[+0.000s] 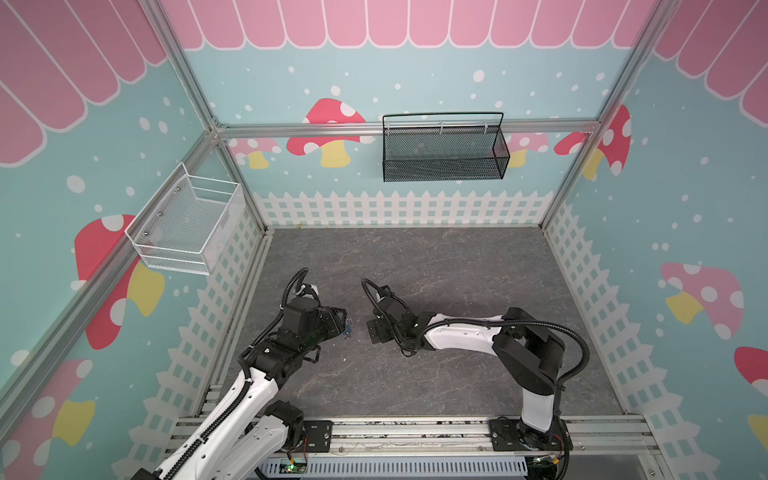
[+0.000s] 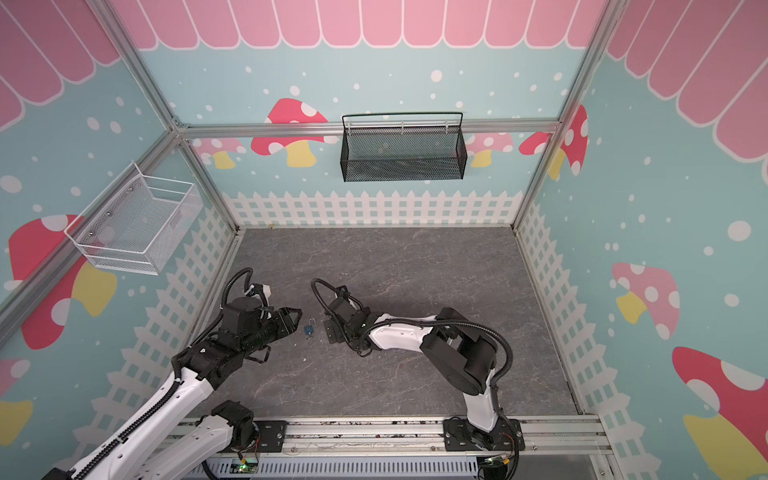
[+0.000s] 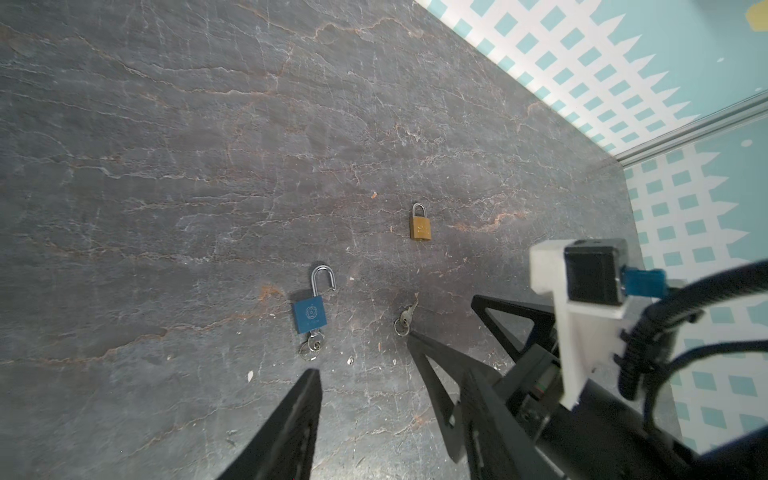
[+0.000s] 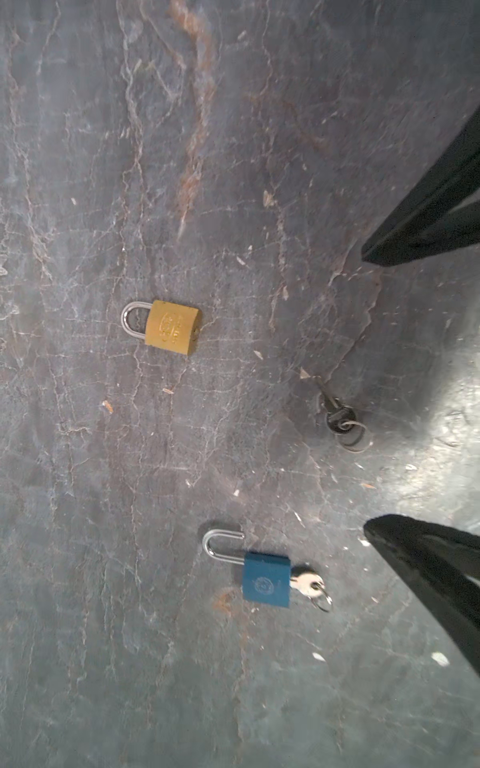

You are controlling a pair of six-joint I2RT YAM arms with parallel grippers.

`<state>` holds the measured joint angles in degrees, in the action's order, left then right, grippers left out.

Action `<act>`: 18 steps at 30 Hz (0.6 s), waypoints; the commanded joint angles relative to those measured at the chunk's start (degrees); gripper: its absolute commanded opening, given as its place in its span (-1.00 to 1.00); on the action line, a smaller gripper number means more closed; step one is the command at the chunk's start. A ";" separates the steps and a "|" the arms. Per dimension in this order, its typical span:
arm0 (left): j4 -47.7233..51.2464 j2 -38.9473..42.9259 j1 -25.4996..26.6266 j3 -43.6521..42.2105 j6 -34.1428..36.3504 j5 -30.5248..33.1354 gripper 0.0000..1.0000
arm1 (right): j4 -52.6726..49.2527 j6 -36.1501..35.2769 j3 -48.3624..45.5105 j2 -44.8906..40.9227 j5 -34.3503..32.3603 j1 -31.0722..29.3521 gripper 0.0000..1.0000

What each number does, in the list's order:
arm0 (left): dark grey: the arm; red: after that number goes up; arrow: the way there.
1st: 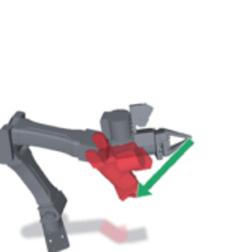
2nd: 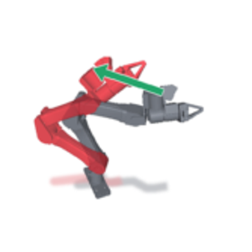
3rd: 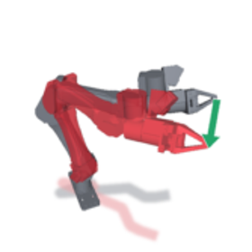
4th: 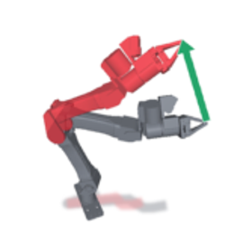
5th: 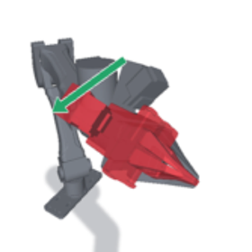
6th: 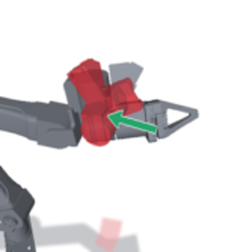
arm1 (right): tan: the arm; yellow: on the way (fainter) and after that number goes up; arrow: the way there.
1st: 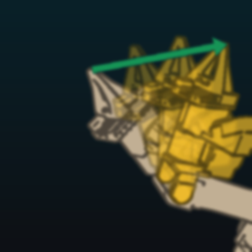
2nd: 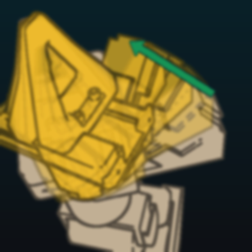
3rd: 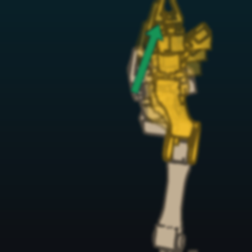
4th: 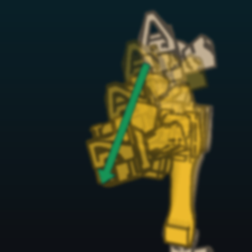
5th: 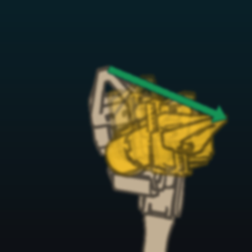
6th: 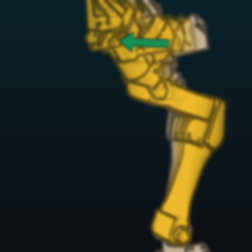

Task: Unlock with the key
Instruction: 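Move the right gripper over the loose silver key on the table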

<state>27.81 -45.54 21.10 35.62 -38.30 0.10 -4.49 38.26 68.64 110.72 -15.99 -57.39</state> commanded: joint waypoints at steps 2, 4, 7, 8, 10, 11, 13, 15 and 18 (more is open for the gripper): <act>0.15 0.89 -0.45 -0.62 -0.85 2.00 0.08 | -2.13 1.08 2.88 3.40 -3.46 -0.38 0.94; -0.22 0.57 -0.40 -0.55 -0.81 1.68 0.08 | -2.43 1.00 3.46 4.54 -4.22 -0.53 0.95; -0.44 -0.23 -0.40 -0.20 -1.12 0.99 0.08 | -4.02 0.29 5.07 6.51 -4.56 -0.55 0.94; -0.78 -0.46 -0.45 -0.28 -1.22 0.73 0.08 | -4.72 0.31 5.50 7.02 -4.86 -0.68 0.94; -0.92 -0.86 -0.43 -0.20 -1.33 0.45 0.08 | -4.88 -0.01 5.13 7.29 -5.82 -0.77 0.94; -0.90 -1.02 -0.45 -0.09 -1.29 0.26 0.08 | -5.03 -0.12 4.90 7.23 -6.33 -0.86 0.94; -0.99 -1.04 -0.45 -0.11 -1.58 -0.05 0.08 | -6.41 -0.59 4.90 7.15 -7.42 -0.82 0.94; -1.12 -1.13 -0.38 -0.15 -1.85 0.12 0.08 | -8.18 -1.11 4.86 6.79 -8.15 -0.81 0.94; -1.10 -0.85 -0.43 -0.33 -2.19 0.23 0.08 | -9.06 -1.96 2.73 5.08 -8.86 -0.86 0.95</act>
<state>27.33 -46.68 21.06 35.59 -39.11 0.36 -8.54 37.65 72.90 117.01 -22.33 -57.89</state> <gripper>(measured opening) 0.540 0.972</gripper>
